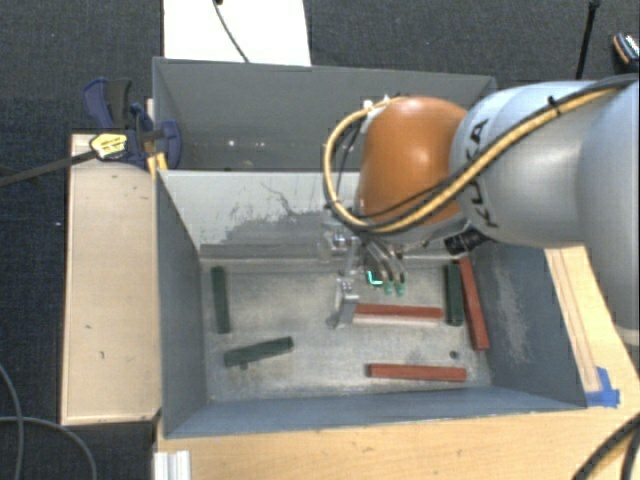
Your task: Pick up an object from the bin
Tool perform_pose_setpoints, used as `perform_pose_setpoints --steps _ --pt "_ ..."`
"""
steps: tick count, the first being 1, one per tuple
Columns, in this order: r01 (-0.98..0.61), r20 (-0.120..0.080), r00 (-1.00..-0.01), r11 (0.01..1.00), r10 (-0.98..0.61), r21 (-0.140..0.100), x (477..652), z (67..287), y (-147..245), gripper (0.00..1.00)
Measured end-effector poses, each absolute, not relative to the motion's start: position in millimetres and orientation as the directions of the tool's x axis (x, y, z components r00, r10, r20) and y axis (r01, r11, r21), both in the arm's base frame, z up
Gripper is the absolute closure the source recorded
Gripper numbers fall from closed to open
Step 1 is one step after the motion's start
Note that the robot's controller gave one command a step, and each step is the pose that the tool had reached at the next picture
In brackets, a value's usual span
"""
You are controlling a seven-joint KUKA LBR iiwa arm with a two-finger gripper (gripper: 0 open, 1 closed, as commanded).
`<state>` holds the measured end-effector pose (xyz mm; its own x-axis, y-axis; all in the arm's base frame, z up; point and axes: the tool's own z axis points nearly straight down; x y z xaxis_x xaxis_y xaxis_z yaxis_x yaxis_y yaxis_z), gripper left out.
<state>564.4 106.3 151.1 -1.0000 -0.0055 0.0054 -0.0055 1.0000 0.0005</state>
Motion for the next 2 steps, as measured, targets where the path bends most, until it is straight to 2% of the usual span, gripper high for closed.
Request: perform_pose_setpoints --steps 1,2 --pt "-0.397 0.003 -0.918 0.918 -0.397 -0.001 554.8 69.9 1.1 0.00" --pt "-0.394 -0.001 -0.919 0.919 -0.394 0.001 555.8 71.5 3.7 1.00"
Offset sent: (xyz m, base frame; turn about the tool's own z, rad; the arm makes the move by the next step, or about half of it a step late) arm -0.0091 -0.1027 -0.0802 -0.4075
